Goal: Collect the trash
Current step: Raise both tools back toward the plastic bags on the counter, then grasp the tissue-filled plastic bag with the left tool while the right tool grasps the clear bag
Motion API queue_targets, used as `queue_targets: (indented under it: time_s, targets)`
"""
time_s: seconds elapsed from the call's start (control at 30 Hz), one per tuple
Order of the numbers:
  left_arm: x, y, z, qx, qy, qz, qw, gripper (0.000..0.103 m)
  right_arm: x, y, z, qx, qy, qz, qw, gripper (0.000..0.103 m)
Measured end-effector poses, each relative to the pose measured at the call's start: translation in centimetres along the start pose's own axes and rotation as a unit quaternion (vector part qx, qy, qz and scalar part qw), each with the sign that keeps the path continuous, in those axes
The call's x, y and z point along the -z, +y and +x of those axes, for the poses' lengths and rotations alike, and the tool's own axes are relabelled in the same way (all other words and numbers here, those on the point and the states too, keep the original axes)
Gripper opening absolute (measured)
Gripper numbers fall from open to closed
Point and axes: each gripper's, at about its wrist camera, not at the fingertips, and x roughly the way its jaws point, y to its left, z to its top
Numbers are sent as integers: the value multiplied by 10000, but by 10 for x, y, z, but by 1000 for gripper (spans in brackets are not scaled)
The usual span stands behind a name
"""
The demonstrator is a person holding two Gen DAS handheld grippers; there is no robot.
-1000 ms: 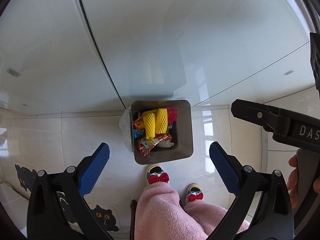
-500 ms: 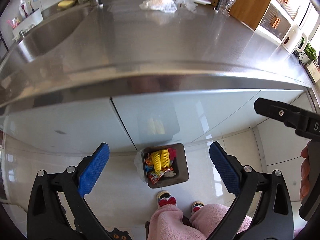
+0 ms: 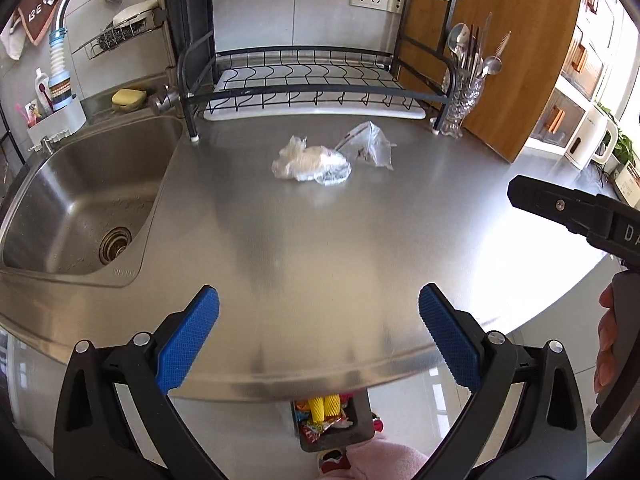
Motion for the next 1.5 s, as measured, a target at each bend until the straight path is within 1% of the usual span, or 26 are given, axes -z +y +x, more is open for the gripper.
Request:
queue_targets:
  time_s: [0.1, 0.17, 0.33, 0.47, 0.57, 0.7, 0.8, 0.83, 0.9, 0.97, 1.03, 1.07, 1.1, 1.13, 1.17, 1.2, 1.23, 1.27, 1.3, 1.33, 1.4, 1.5]
  targets:
    - [-22, -1, 16, -43, -62, -148, 9999, 95, -23, -5, 19, -88, 5, -13, 10000, 100]
    - [-36, 0, 27, -1, -132, -276, 9995, 95, -37, -10, 33, -153, 65, -13, 9999, 100]
    - [-62, 6, 60, -109, -171, -410, 9990, 95, -65, -19, 76, -424, 251, -30, 9988, 100]
    - [-78, 11, 87, -119, -106, -507, 9986, 95, -84, -21, 109, -592, 427, -7, 9973, 98]
    - [-90, 14, 105, -172, -52, -514, 9985, 95, -100, -18, 129, -732, 569, -62, 9957, 91]
    - [-101, 18, 129, -247, 105, -530, 9982, 95, -117, -13, 153, -796, 736, -201, 9939, 91]
    - [-105, 21, 143, -252, 171, -533, 9981, 94, -123, -12, 173, -964, 949, -114, 9907, 91]
    - [-106, 22, 147, -247, 196, -525, 9981, 92, -124, -11, 179, -970, 982, -134, 9903, 92]
    - [-106, 23, 157, -225, 305, -499, 9980, 84, -124, -7, 190, -935, 1061, -207, 9897, 92]
    - [-105, 25, 166, -178, 463, -511, 9975, 68, -122, -5, 204, -960, 1237, -197, 9875, 92]
    - [-104, 28, 173, -114, 551, -564, 9968, 58, -120, -3, 216, -928, 1358, -256, 9860, 91]
    - [-103, 28, 172, -134, 484, -533, 9973, 51, -118, -2, 220, -887, 1389, -304, 9859, 85]
    - [-103, 28, 172, -134, 482, -516, 9974, 47, -116, -1, 224, -865, 1438, -347, 9852, 73]
    - [-104, 29, 172, -124, 473, -515, 9975, 42, -114, 0, 226, -852, 1442, -385, 9851, 70]
    - [-103, 30, 171, -102, 469, -533, 9974, 37, -112, 1, 224, -790, 1338, -462, 9868, 60]
    - [-103, 31, 171, -94, 476, -543, 9973, 35, -111, 1, 223, -774, 1345, -501, 9866, 52]
    - [-103, 32, 170, -106, 471, -535, 9974, 30, -111, 0, 223, -805, 1342, -471, 9866, 51]
    - [-102, 32, 169, -133, 462, -516, 9975, 26, -111, -1, 221, -797, 1330, -446, 9869, 46]
    - [-101, 32, 167, -153, 446, -500, 9976, 24, -111, -2, 220, -767, 1313, -442, 9874, 39]
    - [-100, 32, 164, -175, 424, -486, 9978, 21, -111, -3, 218, -759, 1301, -447, 9876, 37]
    - [-98, 31, 157, -209, 367, -449, 9981, 19, -109, -6, 214, -738, 1257, -440, 9883, 32]
    - [-94, 28, 145, -276, 321, -356, 9985, 17, -104, -9, 202, -729, 1180, -425, 9894, 30]
